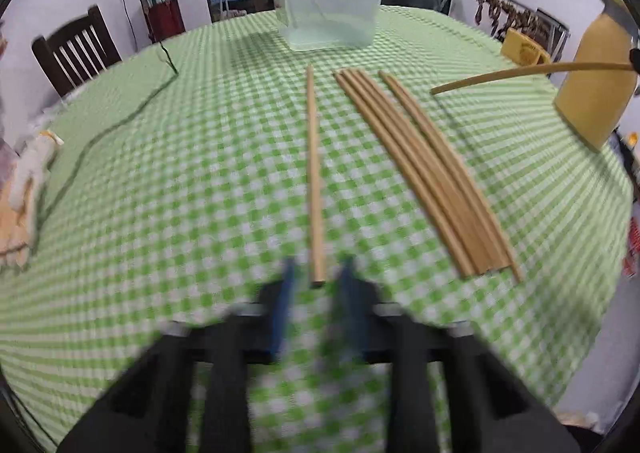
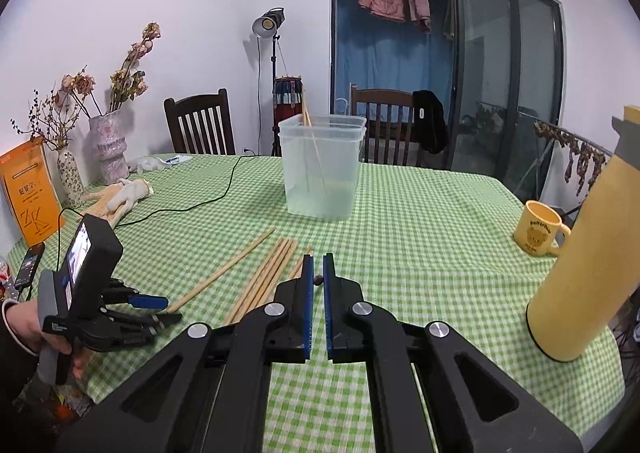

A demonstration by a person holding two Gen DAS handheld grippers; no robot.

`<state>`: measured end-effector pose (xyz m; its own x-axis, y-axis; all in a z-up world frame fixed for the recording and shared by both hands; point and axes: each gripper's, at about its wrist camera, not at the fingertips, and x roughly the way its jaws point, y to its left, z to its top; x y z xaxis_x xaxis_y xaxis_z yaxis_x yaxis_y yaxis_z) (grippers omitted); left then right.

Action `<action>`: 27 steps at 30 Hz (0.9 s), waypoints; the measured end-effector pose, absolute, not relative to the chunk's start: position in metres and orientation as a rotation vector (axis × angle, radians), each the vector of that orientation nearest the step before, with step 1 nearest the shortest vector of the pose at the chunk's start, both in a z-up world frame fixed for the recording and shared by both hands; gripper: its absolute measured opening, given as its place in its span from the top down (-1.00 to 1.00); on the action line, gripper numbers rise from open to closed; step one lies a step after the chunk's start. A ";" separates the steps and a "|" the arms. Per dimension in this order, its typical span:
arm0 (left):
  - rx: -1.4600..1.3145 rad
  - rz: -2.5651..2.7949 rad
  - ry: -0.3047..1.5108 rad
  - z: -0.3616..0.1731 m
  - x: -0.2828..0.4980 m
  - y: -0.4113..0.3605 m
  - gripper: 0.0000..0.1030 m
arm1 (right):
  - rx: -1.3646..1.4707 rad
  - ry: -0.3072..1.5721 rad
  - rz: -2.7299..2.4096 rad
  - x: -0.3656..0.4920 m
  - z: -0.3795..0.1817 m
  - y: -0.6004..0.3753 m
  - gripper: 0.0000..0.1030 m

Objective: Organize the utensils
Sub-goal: 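Carry both held chopsticks up toward the clear plastic box with both tools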

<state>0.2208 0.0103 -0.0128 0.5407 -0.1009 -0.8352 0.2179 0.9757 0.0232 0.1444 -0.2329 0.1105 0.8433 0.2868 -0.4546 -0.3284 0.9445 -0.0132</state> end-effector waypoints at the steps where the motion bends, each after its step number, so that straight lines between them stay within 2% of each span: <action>1: 0.111 -0.204 0.990 -0.012 0.222 0.014 0.93 | -0.090 0.467 0.324 0.144 0.109 -0.234 0.91; 11: 0.091 -0.204 0.877 0.045 0.227 0.031 0.93 | -0.127 0.412 0.322 0.154 0.135 -0.232 0.91; 27: 0.229 -0.317 0.835 0.151 0.268 0.019 0.93 | -0.136 0.396 0.347 0.207 0.163 -0.230 0.91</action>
